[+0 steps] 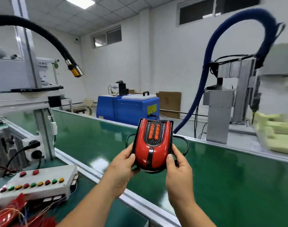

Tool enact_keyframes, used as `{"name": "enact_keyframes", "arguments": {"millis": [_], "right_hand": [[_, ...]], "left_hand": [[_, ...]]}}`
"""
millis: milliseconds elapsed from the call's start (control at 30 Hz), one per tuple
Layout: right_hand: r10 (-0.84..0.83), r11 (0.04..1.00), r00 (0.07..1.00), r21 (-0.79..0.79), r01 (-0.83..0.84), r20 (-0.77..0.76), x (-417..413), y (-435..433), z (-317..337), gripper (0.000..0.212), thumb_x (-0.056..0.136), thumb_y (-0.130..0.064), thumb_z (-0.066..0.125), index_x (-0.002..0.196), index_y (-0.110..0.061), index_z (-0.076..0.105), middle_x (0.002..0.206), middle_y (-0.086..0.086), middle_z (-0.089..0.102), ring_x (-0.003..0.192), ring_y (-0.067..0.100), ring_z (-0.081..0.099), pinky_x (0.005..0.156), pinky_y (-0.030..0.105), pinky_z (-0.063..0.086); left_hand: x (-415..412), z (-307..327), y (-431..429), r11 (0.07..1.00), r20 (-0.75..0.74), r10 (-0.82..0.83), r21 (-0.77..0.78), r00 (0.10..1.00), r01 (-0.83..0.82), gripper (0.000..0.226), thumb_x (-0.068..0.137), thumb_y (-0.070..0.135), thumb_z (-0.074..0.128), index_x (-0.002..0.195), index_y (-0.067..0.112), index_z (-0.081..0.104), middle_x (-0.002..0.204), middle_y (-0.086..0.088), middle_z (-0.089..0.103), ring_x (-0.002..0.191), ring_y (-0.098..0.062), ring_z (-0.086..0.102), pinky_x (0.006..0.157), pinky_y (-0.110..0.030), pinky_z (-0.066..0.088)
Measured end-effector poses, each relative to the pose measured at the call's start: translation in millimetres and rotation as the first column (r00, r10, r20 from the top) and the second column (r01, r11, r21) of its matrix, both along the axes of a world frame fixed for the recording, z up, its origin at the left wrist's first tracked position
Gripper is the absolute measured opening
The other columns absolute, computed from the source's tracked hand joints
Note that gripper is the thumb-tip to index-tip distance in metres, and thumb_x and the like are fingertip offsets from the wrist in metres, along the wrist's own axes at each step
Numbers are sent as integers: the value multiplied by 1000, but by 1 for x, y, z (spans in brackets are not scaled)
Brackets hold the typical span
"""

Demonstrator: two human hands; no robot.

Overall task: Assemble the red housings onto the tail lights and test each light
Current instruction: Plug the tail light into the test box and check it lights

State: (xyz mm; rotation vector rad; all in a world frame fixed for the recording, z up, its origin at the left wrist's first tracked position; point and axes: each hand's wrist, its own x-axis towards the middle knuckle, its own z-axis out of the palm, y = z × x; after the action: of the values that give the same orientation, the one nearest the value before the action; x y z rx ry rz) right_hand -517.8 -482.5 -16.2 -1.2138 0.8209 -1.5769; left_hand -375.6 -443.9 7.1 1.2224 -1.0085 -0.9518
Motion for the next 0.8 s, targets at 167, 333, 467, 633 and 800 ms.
{"name": "enact_keyframes", "arguments": {"millis": [167, 333, 467, 633, 800], "right_hand": [[-77, 991, 995, 102, 83, -60, -87, 25, -34, 37, 100, -9, 50, 134, -23, 54, 130, -1, 58, 114, 6, 59, 96, 27, 49], [-168, 961, 968, 186, 203, -188, -132, 41, -59, 37, 99, -9, 51, 135, -13, 55, 128, 2, 61, 111, 12, 61, 97, 34, 51], [-169, 929, 949, 279, 244, -268, -148, 44, -67, 33, 98, -9, 52, 130, -14, 60, 123, 1, 65, 112, 16, 61, 102, 42, 48], [-66, 929, 813, 262, 262, -579, -165, 43, -70, 37, 96, -17, 54, 133, -19, 58, 123, -2, 64, 107, 11, 58, 94, 25, 44], [11, 941, 304, 112, 318, -953, -184, 46, -67, 54, 93, -60, 36, 139, -33, 45, 129, -8, 61, 115, 18, 58, 88, 33, 47]], "left_hand": [[-76, -45, -7, 986, -23, -120, 117, 992, 122, 47, 106, 5, 31, 114, 37, 64, 105, 9, 75, 95, -10, 64, 72, -24, 47], [-114, -78, -10, 952, -5, -184, 249, 983, 179, 43, 104, 1, 35, 121, 26, 65, 110, -2, 75, 106, -23, 68, 96, -44, 54], [-126, -93, -15, 938, 89, -205, 303, 975, 170, 40, 101, 2, 41, 135, 16, 58, 130, -8, 65, 121, -29, 59, 106, -51, 45], [-130, -93, -17, 944, 231, -157, 322, 960, 77, 42, 99, 4, 46, 134, 23, 59, 125, -3, 67, 118, -28, 60, 103, -50, 47], [-132, -89, -8, 957, 367, -137, 290, 920, 27, 46, 100, 10, 46, 142, 29, 41, 145, -8, 48, 130, -27, 50, 109, -44, 42]]}}
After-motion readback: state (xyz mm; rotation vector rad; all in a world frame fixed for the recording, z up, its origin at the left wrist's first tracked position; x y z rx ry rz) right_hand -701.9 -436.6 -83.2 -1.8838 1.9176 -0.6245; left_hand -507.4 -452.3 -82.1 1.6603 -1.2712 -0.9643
